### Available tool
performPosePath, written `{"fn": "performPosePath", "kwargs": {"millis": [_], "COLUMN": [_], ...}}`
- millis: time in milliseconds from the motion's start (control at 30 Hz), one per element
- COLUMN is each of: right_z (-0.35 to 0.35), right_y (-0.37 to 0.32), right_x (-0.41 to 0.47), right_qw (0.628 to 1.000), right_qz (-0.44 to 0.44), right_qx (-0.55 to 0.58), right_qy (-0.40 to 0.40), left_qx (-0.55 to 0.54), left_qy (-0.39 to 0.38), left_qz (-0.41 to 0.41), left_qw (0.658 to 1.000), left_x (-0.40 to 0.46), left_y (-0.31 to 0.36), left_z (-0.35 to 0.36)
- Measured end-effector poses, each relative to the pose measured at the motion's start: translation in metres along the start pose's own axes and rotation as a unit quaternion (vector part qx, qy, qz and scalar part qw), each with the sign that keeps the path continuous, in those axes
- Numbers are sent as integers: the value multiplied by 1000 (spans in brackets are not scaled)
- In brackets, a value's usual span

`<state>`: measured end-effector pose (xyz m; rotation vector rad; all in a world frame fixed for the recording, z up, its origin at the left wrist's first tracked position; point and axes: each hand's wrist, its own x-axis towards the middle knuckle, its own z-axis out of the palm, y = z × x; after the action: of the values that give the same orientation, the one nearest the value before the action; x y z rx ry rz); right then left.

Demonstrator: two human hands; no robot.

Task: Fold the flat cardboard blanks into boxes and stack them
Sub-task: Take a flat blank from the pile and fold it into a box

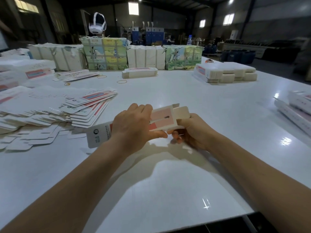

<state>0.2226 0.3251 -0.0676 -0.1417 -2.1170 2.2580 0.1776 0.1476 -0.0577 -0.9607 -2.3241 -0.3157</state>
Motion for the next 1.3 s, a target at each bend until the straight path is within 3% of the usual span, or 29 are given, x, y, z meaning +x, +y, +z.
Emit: {"fn": "performPosePath", "kwargs": {"millis": [100, 200, 267, 367, 500, 733, 867, 1200, 1300], "right_z": [0, 0, 5, 12, 21, 22, 24, 32, 24], "right_y": [-4, -2, 2, 9, 11, 4, 5, 11, 4], "right_x": [-1, -7, -10, -10, -15, -18, -21, -19, -16], "right_qw": [994, 928, 874, 835, 840, 891, 915, 929, 933], "right_qz": [-34, -221, -306, -331, -333, -286, -285, -230, -223], "right_qx": [26, -108, -242, -349, -370, -318, -225, -263, -217], "right_qy": [102, 280, 290, 267, 216, 154, 178, 123, 179], "left_qx": [20, 14, -11, -24, -28, -57, -70, -18, -21], "left_qy": [-9, -8, -5, -15, -27, -35, -31, -33, -30], "left_qz": [-39, -93, -113, -114, -103, -81, -101, -113, -114], "left_qw": [999, 996, 994, 993, 994, 994, 992, 993, 993], "left_x": [1, 3, 3, 2, 0, 0, 1, -1, 0], "left_y": [-6, -11, -12, -11, -4, -1, -1, 2, 2], "left_z": [-3, -5, -5, -2, 2, 5, 6, 8, 5]}}
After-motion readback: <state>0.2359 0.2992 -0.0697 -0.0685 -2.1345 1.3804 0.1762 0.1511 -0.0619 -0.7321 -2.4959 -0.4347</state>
